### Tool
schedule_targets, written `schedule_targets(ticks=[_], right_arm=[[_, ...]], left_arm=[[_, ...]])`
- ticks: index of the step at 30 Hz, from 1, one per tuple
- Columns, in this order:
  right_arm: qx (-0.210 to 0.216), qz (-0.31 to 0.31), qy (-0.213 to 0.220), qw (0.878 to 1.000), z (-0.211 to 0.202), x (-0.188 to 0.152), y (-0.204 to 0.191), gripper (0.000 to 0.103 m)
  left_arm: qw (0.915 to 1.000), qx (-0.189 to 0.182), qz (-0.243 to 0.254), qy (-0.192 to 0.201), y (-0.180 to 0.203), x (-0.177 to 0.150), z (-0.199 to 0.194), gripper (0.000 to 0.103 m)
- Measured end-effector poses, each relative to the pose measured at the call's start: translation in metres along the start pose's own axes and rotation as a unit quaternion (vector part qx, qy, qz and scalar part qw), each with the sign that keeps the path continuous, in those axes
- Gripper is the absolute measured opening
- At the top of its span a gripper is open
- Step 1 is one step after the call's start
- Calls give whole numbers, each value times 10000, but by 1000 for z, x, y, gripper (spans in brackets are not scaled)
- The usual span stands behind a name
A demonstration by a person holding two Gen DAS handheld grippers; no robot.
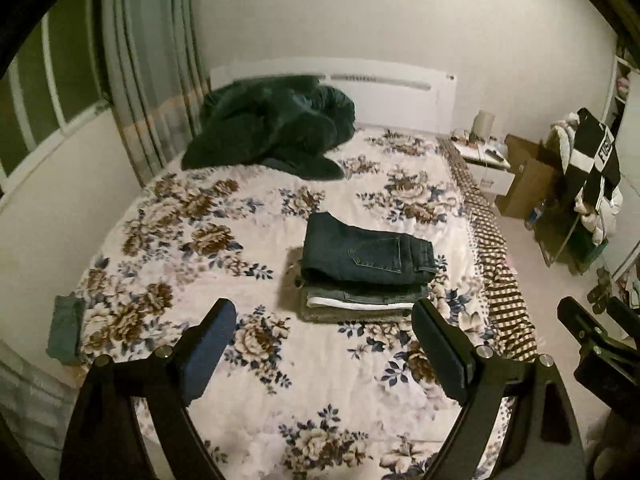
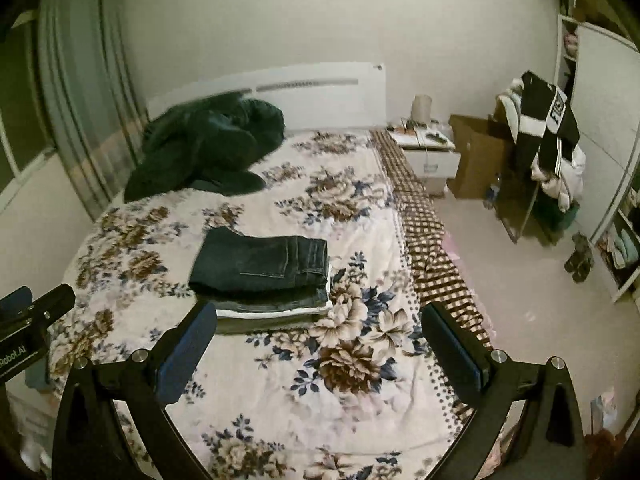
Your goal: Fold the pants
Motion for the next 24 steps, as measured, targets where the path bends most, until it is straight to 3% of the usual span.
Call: schedule_targets(ticks=[5,10,14,24], right_arm=[[170,-74,160,9997,-71,-11,4,103],[209,-132,267,9993,-122,-20,7,103],[114,-170,375,9991,-144,-17,7,103],[160,-134,477,9986,-166,-4,-1,103]], left_arm=[[9998,49,-112,135,2,-14,-55,90],[9996,65,-90,249,4,-16,-78,90],[9992,105,39,382,3,-16,-90,101],[9990,56,87,431,-1,-15,-96,101]])
Point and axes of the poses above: each gripper's, at about its wrist camera, not at the fingertips, and z roughly the way its jaws point, y to its right, x to its top, the point moved 5 cm from there along z, roughly the way its jaws point, and after that the axes turned 1 degree about -z, right-handed, at the moved point
